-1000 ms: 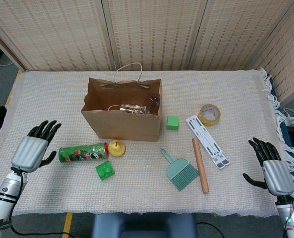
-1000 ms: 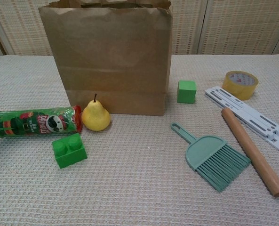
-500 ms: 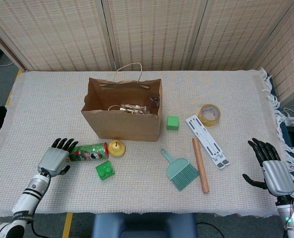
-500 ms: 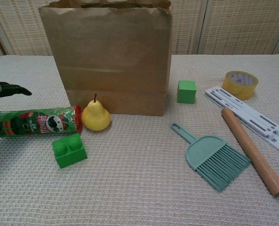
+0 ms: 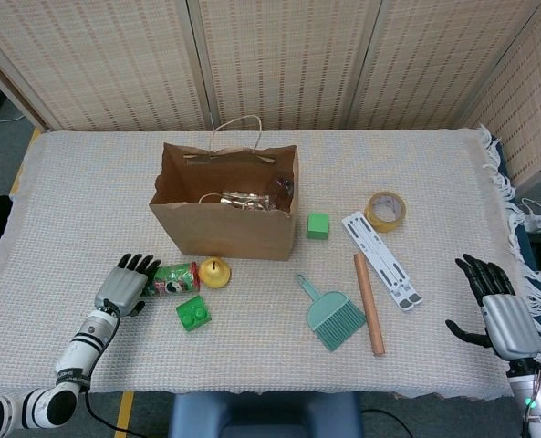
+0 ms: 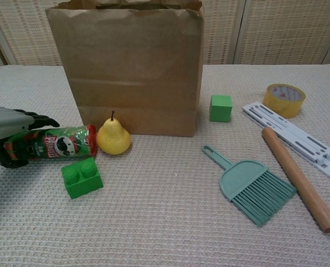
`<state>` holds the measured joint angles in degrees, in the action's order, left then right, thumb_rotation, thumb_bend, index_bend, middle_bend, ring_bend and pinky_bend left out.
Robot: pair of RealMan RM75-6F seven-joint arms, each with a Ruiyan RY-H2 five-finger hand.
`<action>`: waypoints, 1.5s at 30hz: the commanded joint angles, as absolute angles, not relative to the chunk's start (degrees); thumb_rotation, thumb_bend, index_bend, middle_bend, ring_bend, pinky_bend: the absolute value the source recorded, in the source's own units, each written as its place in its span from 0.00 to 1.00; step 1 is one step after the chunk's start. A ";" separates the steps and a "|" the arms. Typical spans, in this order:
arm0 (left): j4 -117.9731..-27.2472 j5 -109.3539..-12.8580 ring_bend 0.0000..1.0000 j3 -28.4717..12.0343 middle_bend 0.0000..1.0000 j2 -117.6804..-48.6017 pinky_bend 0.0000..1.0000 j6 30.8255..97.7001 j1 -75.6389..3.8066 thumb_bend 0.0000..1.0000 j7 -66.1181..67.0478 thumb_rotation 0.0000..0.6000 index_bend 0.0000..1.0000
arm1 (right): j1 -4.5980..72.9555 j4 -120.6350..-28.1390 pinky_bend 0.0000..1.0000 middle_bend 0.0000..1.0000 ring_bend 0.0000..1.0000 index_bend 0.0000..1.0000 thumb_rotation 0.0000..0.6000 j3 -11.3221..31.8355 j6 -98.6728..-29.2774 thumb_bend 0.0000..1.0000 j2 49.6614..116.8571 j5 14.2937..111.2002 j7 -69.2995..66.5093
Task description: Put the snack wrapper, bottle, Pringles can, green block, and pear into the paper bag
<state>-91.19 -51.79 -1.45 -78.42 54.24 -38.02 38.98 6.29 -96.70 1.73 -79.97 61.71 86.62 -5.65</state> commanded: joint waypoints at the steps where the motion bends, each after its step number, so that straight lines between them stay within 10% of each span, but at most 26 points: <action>1: -89.33 -51.24 0.00 -1.09 0.00 -80.12 0.07 53.62 -38.70 0.35 39.45 1.00 0.00 | 6.31 -96.78 0.00 0.00 0.00 0.00 1.00 1.74 -79.84 0.11 61.65 86.47 -5.68; 4: -87.06 -52.75 0.05 -1.03 0.04 -81.83 0.20 54.76 -38.61 0.37 38.89 1.00 0.03 | 6.35 -96.90 0.00 0.00 0.00 0.00 1.00 1.76 -79.75 0.11 61.57 86.38 -5.70; 10: -84.60 -59.44 0.60 -0.17 0.63 -81.87 0.71 61.04 -36.94 0.54 38.69 1.00 0.60 | 6.32 -96.98 0.00 0.00 0.00 0.00 1.00 1.80 -79.75 0.11 61.47 86.25 -5.93; 18: -87.40 -62.71 0.64 -1.90 0.67 -71.81 0.73 69.86 -33.45 0.56 37.38 1.00 0.66 | 6.18 -96.88 0.00 0.00 0.00 0.00 1.00 1.75 -80.05 0.11 61.59 86.41 -5.94; 26: -88.92 -56.02 0.64 -15.75 0.67 -67.50 0.72 79.25 -29.57 0.56 20.49 1.00 0.66 | 6.18 -96.75 0.00 0.00 0.00 0.00 1.00 1.64 -80.11 0.11 61.89 86.60 -5.28; 34: -102.23 -49.46 0.64 -29.24 0.68 -65.57 0.72 76.44 -29.70 0.57 -0.88 1.00 0.66 | 6.18 -96.45 0.00 0.00 0.00 0.00 1.00 1.63 -80.31 0.11 62.43 86.81 -4.43; 45: -106.18 -45.04 0.64 -36.78 0.68 -73.27 0.72 72.58 -40.64 0.56 -4.71 1.00 0.66 | 6.32 -96.43 0.00 0.00 0.00 0.00 1.00 1.43 -79.89 0.11 62.13 86.96 -4.78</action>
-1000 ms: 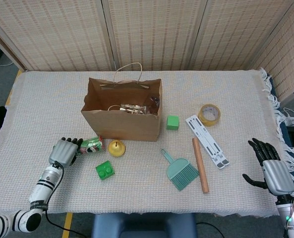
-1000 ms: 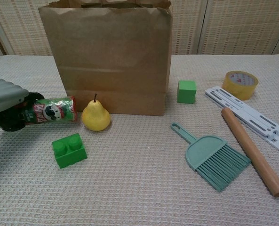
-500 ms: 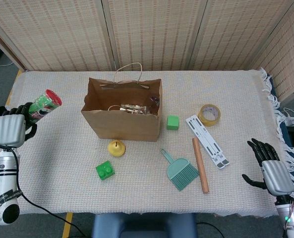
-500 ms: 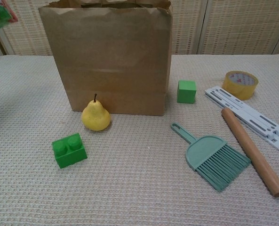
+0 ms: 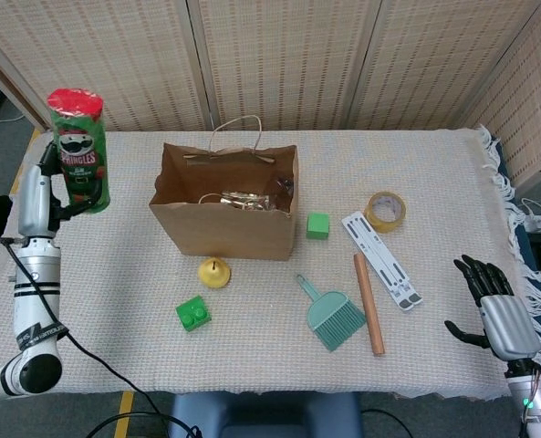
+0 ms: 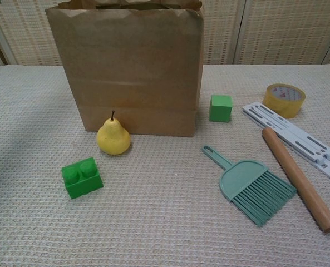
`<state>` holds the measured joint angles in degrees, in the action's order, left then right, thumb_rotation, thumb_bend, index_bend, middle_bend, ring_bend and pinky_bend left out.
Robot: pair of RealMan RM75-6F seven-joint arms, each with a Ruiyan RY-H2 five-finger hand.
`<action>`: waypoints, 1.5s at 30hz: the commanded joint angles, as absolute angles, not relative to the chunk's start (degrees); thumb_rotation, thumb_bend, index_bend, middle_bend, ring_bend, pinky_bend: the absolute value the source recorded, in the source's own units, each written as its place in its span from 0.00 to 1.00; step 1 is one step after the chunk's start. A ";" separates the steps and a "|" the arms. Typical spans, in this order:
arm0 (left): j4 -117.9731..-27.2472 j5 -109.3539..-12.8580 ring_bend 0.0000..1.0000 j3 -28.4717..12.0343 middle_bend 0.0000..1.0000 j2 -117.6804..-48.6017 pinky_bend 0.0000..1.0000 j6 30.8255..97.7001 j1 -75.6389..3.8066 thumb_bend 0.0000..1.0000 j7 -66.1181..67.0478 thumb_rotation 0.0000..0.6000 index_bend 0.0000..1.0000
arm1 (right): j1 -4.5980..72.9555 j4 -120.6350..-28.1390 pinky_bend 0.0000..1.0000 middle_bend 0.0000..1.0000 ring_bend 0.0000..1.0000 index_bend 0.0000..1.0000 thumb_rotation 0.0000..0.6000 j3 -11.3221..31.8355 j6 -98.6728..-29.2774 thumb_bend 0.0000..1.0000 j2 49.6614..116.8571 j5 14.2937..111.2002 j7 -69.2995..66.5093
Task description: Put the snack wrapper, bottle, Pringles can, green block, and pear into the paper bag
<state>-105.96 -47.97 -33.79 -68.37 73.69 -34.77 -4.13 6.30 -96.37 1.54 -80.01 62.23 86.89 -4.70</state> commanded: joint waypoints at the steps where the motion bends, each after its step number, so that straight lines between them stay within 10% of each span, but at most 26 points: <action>1: -105.39 -45.37 0.64 -36.78 0.68 -74.42 0.72 72.59 -41.71 0.56 -4.53 1.00 0.66 | 6.32 -96.43 0.00 0.00 0.00 0.00 1.00 1.39 -79.87 0.11 62.07 87.01 -4.80; 18: -91.49 -42.13 0.63 -36.49 0.67 -90.70 0.71 70.63 -55.98 0.57 -0.63 1.00 0.65 | 6.54 -97.05 0.00 0.00 0.00 0.00 1.00 1.41 -79.27 0.11 61.41 86.68 -6.06; 26: -90.30 -38.89 0.01 -31.98 0.01 -89.06 0.22 62.36 -56.42 0.40 3.87 1.00 0.05 | 6.54 -97.10 0.00 0.00 0.00 0.00 1.00 1.27 -79.21 0.11 61.17 86.88 -6.59; 42: -97.86 -38.63 0.00 -31.89 0.00 -81.52 0.16 61.70 -52.05 0.40 2.76 1.00 0.00 | 6.40 -96.71 0.00 0.00 0.00 0.00 1.00 1.29 -79.74 0.11 61.40 87.10 -6.19; 45: -99.73 -40.98 0.12 -33.14 0.11 -79.84 0.28 66.87 -49.22 0.47 0.93 1.00 0.15 | 6.33 -96.62 0.00 0.00 0.00 0.00 1.00 1.25 -79.87 0.11 61.43 87.17 -6.26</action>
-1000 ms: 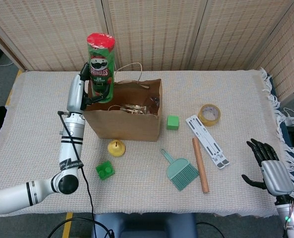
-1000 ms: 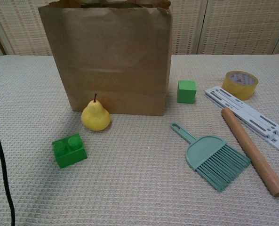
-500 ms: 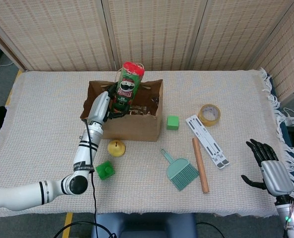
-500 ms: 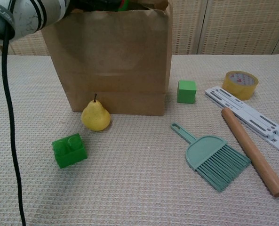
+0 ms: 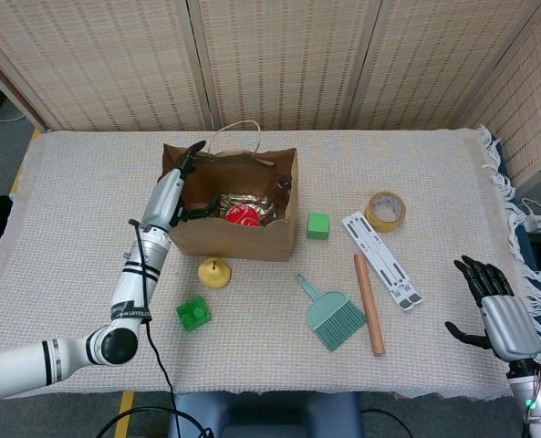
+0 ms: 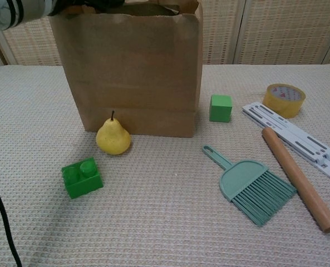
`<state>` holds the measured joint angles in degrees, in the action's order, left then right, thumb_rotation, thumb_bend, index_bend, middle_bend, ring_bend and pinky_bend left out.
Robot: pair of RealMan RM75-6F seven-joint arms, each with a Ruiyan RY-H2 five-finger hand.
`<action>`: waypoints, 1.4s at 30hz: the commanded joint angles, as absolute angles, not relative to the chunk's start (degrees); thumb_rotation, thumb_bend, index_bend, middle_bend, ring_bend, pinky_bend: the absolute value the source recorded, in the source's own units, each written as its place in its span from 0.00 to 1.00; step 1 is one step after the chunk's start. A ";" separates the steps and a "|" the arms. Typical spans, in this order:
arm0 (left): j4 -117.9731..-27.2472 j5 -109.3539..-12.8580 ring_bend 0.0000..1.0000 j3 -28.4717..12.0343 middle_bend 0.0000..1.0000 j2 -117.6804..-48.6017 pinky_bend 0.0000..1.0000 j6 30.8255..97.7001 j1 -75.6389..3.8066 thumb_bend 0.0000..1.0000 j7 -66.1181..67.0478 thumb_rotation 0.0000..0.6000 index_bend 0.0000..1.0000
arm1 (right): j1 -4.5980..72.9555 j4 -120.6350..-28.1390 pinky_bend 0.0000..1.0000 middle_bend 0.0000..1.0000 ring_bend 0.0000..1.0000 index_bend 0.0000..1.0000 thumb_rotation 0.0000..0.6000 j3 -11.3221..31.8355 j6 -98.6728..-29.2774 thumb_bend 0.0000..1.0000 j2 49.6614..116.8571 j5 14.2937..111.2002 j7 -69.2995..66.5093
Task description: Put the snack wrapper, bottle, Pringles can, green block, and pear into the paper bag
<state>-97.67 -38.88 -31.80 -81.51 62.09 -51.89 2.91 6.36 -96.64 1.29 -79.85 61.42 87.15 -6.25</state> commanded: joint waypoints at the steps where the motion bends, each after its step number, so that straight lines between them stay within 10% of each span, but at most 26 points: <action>1: -100.29 -41.26 0.23 -33.93 0.22 -79.58 0.38 68.97 -48.29 0.50 0.12 1.00 0.26 | 6.32 -96.63 0.00 0.00 0.00 0.00 1.00 1.23 -79.87 0.11 61.44 87.18 -6.23; 5: -102.94 -43.26 0.56 -36.25 0.57 -76.06 0.66 73.56 -44.05 0.56 -3.00 1.00 0.50 | 6.29 -96.62 0.00 0.00 0.00 0.00 1.00 1.26 -79.98 0.11 61.65 87.16 -5.72; 14: -106.28 -46.03 0.58 -34.57 0.59 -63.59 0.66 73.32 -30.34 0.57 -10.02 1.00 0.55 | 6.17 -96.56 0.00 0.00 0.00 0.00 1.00 1.36 -80.17 0.11 61.83 86.93 -5.49; 26: -102.66 -72.90 0.56 -14.18 0.58 -60.25 0.64 66.55 -19.53 0.57 -15.45 1.00 0.56 | 6.56 -96.70 0.00 0.00 0.00 0.00 1.00 1.52 -79.60 0.11 62.49 86.64 -4.02; 30: -94.68 -89.51 0.43 -5.88 0.46 -62.24 0.52 65.08 -20.82 0.52 -13.19 1.00 0.44 | 6.57 -96.58 0.00 0.00 0.00 0.00 1.00 1.55 -79.63 0.11 62.59 86.59 -3.92; 35: -85.73 -104.26 0.02 -0.10 0.03 -64.34 0.16 65.00 -24.42 0.40 -7.24 1.00 0.01 | 6.56 -96.62 0.00 0.00 0.00 0.00 1.00 1.64 -79.69 0.11 62.49 86.49 -4.15; 42: -76.06 -117.51 0.00 5.13 0.00 -69.17 0.10 67.96 -28.33 0.38 -0.65 1.00 0.00 | 6.59 -96.72 0.00 0.00 0.00 0.00 1.00 1.64 -79.60 0.11 62.25 86.45 -4.59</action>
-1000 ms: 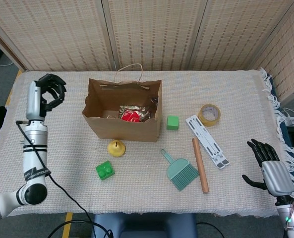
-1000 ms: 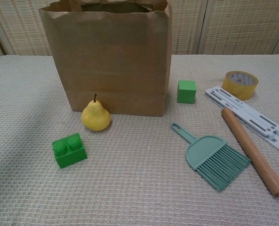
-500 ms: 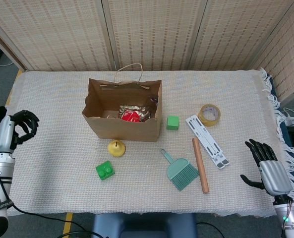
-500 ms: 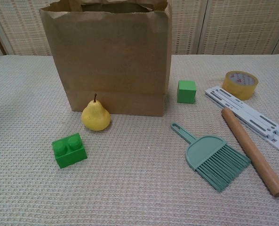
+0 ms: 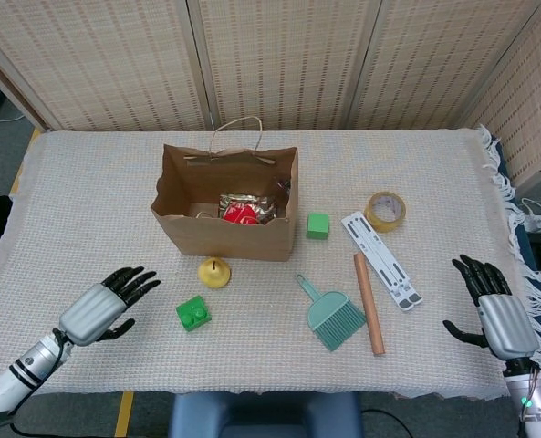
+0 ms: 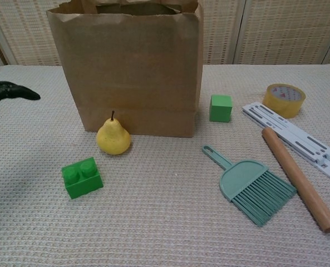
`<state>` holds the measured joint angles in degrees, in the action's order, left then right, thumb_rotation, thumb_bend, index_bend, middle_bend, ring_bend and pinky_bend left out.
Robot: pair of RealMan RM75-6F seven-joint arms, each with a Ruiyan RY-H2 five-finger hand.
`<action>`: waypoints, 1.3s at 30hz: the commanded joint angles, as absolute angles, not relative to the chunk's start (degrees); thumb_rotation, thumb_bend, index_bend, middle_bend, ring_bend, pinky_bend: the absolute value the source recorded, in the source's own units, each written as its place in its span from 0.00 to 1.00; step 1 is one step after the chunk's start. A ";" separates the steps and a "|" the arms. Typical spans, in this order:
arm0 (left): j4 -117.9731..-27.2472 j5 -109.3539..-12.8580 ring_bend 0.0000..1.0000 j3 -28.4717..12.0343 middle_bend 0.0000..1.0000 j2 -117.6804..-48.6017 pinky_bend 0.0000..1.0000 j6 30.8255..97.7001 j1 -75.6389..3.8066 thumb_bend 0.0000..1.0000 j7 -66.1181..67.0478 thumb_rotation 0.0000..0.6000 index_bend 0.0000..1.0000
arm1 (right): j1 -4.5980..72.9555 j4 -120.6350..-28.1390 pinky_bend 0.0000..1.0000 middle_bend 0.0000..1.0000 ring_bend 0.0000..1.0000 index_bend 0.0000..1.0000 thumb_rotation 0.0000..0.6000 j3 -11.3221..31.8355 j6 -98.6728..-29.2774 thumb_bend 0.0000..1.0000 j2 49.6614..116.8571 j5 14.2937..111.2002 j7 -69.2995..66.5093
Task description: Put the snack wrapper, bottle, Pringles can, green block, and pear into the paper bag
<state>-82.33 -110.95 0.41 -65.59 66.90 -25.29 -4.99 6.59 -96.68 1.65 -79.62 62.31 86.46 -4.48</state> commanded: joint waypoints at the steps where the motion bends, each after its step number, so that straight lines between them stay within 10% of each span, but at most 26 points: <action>1: -75.29 -118.15 0.00 5.65 0.00 -69.74 0.10 67.83 -28.68 0.37 -0.31 1.00 0.00 | 6.57 -96.72 0.00 0.00 0.00 0.00 1.00 1.66 -79.64 0.11 62.23 86.43 -4.65; 39: -70.21 -112.27 0.00 7.15 0.00 -84.18 0.10 58.72 -40.64 0.36 2.56 1.00 0.00 | 6.65 -97.57 0.00 0.00 0.00 0.00 1.00 2.12 -79.19 0.11 61.68 85.22 -5.23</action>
